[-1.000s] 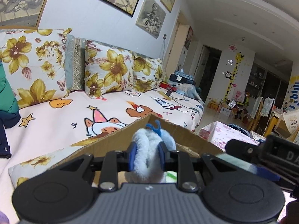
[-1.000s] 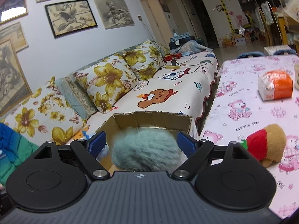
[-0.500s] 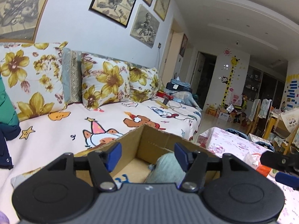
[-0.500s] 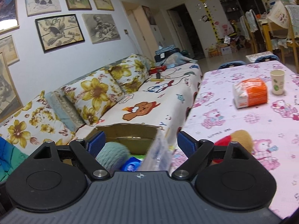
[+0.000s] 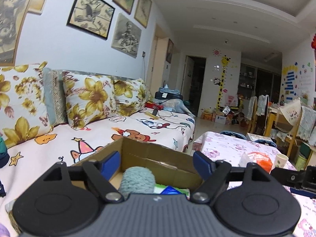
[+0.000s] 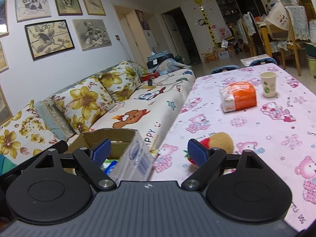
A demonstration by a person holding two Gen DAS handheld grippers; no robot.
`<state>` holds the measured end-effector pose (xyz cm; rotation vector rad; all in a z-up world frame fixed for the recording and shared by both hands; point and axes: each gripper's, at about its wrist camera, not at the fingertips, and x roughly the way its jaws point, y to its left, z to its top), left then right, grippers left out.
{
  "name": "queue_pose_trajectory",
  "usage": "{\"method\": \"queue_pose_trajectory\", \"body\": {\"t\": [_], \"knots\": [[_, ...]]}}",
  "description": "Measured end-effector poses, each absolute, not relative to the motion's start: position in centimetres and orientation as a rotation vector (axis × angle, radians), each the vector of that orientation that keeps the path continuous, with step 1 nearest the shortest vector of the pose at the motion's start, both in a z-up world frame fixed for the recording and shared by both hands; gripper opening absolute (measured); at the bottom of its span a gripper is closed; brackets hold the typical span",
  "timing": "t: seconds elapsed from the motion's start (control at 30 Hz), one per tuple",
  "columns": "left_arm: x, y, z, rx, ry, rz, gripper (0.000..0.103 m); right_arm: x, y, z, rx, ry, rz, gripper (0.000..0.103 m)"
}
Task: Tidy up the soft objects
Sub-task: 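Move both grippers back toward the brown fuzzy ring and plush bear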
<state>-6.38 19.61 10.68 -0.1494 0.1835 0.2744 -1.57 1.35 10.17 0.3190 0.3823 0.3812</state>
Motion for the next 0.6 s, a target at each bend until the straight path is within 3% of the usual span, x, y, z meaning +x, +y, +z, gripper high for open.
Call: {"method": "queue_pose_trajectory", "body": {"t": [0.07, 0.2, 0.27, 0.6], "knots": [[-6.3, 19.0, 10.7, -0.13, 0.181, 0.264, 0.088, -1.7, 1.0, 10.0, 0.319, 0.384, 0.366, 0.103], [-6.2, 17.8, 10.7, -0.091, 0.175, 0.241, 0.09, -1.9, 0.4, 9.8, 0.323, 0.388, 0.337, 0.103], [-6.2, 17.3, 10.7, -0.083, 0.174, 0.224, 0.098, -2.1, 0.0, 9.7, 0.325, 0.387, 0.323, 0.103], [-6.2, 14.0, 10.2, -0.001, 0.16, 0.147, 0.102, -2.3, -1.2, 9.1, 0.34, 0.385, 0.27, 0.103]]}}
